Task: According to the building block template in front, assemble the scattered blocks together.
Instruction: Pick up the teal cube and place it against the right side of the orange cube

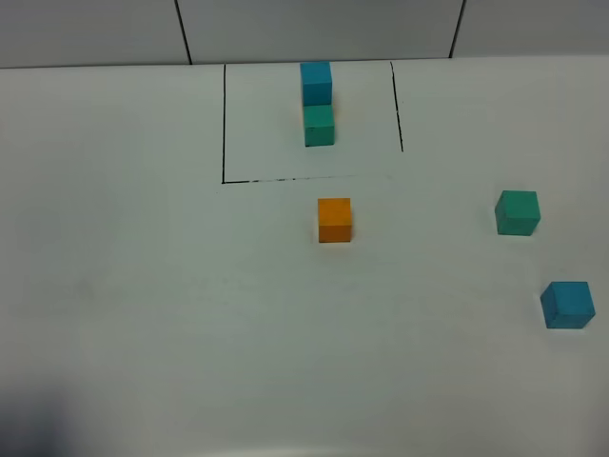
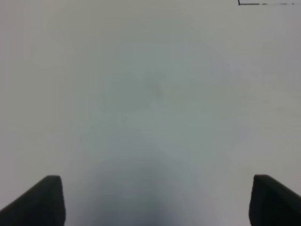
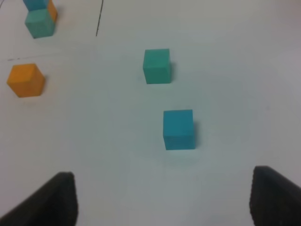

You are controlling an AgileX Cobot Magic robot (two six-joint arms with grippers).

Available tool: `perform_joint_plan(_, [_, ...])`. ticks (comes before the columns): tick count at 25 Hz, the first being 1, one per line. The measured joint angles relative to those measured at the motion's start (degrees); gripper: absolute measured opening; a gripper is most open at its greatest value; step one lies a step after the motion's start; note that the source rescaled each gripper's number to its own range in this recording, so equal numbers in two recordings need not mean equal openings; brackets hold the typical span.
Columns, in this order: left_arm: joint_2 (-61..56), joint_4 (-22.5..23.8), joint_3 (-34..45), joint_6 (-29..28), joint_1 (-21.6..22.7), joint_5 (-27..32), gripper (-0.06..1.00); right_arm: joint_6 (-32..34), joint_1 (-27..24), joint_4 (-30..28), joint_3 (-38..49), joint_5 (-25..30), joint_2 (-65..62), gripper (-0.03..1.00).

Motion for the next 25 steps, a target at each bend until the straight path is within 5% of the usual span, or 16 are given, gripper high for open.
perform_joint_plan(12, [-20.2, -5.3, 6.9, 2.2, 0.0, 1.0, 0.99, -0.1, 0.0, 0.1, 0.0, 0.0, 0.0, 0.54])
perform_joint_plan(25, [-20.7, -5.5, 6.9, 2.9, 0.0, 1.0, 0.99, -0.1, 0.0, 0.1, 0.0, 0.0, 0.0, 0.54])
